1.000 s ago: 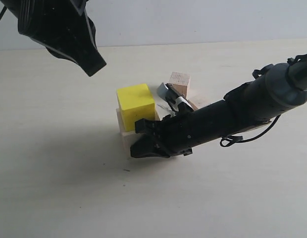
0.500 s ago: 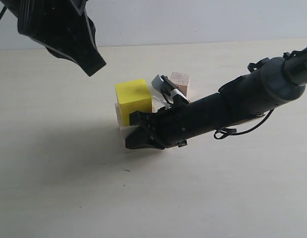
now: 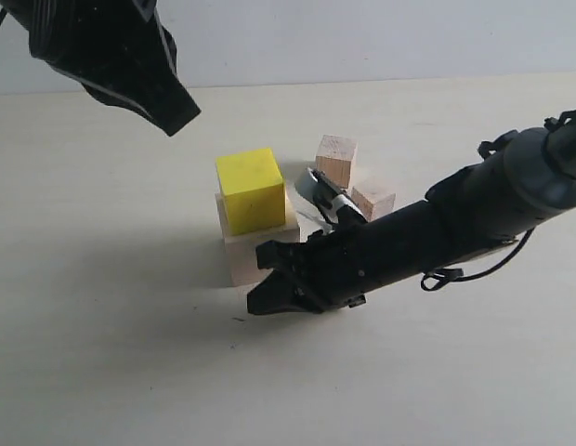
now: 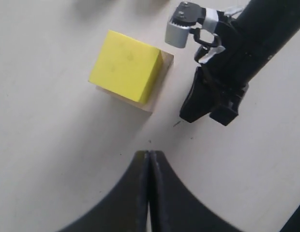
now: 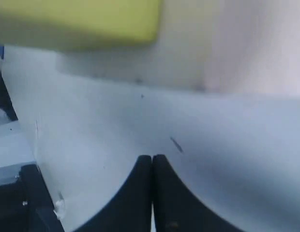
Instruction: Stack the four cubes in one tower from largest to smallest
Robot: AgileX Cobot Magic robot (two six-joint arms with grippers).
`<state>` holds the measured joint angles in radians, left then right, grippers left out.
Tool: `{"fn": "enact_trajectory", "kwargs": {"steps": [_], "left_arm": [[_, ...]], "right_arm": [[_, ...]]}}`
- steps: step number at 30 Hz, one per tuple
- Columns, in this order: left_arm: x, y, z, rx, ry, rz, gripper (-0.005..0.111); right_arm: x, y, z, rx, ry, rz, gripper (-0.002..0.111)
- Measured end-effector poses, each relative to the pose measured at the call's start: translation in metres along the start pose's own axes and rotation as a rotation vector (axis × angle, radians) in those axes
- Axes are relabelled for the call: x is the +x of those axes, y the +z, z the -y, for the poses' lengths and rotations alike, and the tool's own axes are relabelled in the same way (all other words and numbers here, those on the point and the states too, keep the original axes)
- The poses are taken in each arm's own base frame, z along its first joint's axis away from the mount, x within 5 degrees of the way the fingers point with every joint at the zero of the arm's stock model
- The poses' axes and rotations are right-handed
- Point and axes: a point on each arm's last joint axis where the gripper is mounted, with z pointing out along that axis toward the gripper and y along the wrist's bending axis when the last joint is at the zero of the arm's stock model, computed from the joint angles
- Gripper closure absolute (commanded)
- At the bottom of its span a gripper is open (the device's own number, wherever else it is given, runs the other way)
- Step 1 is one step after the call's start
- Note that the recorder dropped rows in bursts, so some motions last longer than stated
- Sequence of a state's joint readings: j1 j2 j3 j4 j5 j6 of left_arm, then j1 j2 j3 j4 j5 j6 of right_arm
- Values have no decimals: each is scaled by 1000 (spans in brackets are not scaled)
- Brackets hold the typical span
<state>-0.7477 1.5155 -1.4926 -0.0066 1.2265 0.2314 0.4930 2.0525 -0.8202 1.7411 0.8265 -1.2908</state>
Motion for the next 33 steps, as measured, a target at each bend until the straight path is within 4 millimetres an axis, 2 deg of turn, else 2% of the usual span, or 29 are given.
{"fn": "enact_trajectory", "kwargs": {"steps": [4, 7, 16, 20, 26, 33], "left_arm": [[7, 7, 2, 10, -35, -32, 107], [21, 15, 6, 25, -71, -73, 107], [75, 49, 26, 137, -195, -134, 107], [94, 69, 25, 192, -335, -77, 107], [111, 97, 16, 264, -535, 55, 107], [123, 131, 6, 326, -634, 106, 107]], "right_arm": [[14, -11, -4, 15, -38, -4, 108], [20, -22, -12, 27, -64, 13, 108], [30, -65, -52, 24, -187, 136, 108], [31, -87, -63, 108, -205, 241, 108], [37, -119, -81, 216, -255, 333, 108], [48, -148, -103, 231, -284, 414, 108]]}}
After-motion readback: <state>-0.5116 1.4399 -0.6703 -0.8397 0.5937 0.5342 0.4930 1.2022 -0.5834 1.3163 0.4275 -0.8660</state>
